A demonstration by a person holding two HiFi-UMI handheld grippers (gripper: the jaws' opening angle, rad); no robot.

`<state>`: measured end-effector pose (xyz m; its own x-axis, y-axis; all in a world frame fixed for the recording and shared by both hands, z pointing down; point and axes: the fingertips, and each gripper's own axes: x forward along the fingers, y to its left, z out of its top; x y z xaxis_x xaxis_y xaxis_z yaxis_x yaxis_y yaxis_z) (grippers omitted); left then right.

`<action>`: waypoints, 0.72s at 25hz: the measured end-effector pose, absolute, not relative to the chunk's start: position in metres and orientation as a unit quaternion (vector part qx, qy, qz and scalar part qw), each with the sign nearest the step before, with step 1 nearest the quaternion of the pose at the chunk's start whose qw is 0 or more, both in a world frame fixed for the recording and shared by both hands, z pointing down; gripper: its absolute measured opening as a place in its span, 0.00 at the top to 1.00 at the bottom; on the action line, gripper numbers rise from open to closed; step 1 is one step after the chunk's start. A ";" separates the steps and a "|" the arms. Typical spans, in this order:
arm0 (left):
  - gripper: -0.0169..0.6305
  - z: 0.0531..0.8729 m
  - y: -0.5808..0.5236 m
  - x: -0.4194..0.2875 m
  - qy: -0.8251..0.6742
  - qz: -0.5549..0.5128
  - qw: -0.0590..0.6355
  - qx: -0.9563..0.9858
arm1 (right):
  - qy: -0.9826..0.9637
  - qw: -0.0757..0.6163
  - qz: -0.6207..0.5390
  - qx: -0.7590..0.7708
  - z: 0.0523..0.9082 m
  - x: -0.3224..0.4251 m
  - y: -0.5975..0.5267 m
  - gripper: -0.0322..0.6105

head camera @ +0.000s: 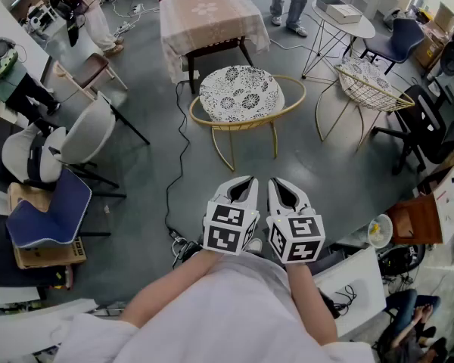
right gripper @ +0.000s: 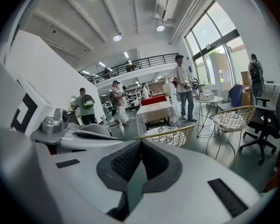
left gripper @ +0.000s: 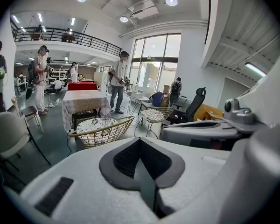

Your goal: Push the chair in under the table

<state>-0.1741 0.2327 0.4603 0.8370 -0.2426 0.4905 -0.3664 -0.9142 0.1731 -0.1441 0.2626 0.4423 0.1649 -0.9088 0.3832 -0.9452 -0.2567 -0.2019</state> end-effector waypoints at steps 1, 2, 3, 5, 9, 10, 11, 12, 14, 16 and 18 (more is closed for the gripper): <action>0.97 0.461 0.234 -0.173 -0.160 0.237 0.130 0.949 | -0.609 0.043 0.219 0.761 0.443 -0.145 0.263 0.95; 0.97 0.461 0.235 -0.173 -0.159 0.238 0.129 0.949 | -0.610 0.043 0.220 0.761 0.444 -0.145 0.264 0.95; 0.97 0.461 0.237 -0.173 -0.159 0.240 0.128 0.949 | -0.609 0.042 0.220 0.760 0.445 -0.145 0.266 0.95; 0.97 0.461 0.240 -0.173 -0.157 0.245 0.124 0.949 | -0.607 0.037 0.222 0.762 0.446 -0.144 0.268 0.95; 0.97 0.460 0.240 -0.172 -0.158 0.246 0.123 0.948 | -0.602 0.026 0.224 0.766 0.445 -0.140 0.270 0.94; 0.97 0.460 0.240 -0.172 -0.158 0.246 0.122 0.948 | -0.601 0.025 0.224 0.766 0.445 -0.139 0.270 0.95; 0.97 0.459 0.240 -0.172 -0.158 0.246 0.121 0.948 | -0.601 0.025 0.224 0.766 0.445 -0.139 0.270 0.95; 0.97 0.459 0.239 -0.172 -0.159 0.247 0.121 0.948 | -0.602 0.024 0.225 0.766 0.444 -0.138 0.270 0.94; 0.97 0.459 0.236 -0.170 -0.161 0.247 0.120 0.948 | -0.602 0.023 0.224 0.766 0.444 -0.136 0.269 0.95; 0.97 0.459 0.233 -0.167 -0.163 0.245 0.122 0.948 | -0.602 0.024 0.222 0.767 0.444 -0.131 0.268 0.94; 0.97 0.459 0.229 -0.162 -0.165 0.243 0.123 0.948 | -0.602 0.025 0.222 0.767 0.445 -0.126 0.267 0.95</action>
